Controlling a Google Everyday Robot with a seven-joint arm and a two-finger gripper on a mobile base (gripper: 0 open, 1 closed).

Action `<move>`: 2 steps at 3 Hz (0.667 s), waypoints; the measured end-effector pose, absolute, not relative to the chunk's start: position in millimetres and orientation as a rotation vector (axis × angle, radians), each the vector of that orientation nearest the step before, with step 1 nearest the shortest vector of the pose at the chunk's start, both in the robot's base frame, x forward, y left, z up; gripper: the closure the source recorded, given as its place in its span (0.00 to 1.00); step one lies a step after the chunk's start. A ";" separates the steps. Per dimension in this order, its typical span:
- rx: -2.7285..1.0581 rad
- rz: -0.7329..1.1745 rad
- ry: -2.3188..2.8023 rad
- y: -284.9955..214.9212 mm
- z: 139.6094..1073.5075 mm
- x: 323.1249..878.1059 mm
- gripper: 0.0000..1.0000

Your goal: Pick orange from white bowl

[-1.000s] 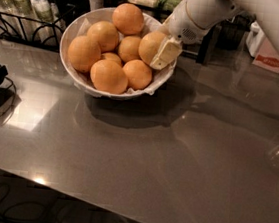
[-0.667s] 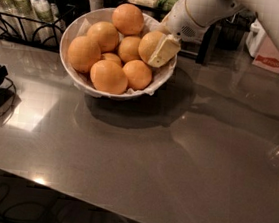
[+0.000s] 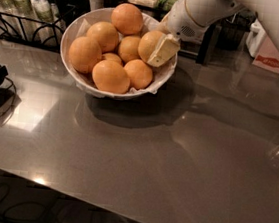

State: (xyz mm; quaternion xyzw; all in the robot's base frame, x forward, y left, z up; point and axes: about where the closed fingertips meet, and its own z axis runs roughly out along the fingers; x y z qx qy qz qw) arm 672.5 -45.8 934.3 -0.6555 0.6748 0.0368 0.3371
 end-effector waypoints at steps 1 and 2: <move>-1.709 0.098 1.757 -45.2 934.4 672.5 1.00; -1.688 0.109 1.708 -40.8 953.3 666.5 1.00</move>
Offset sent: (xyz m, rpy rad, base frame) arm -0.0136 0.0064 0.0468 0.0874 -0.0804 0.0302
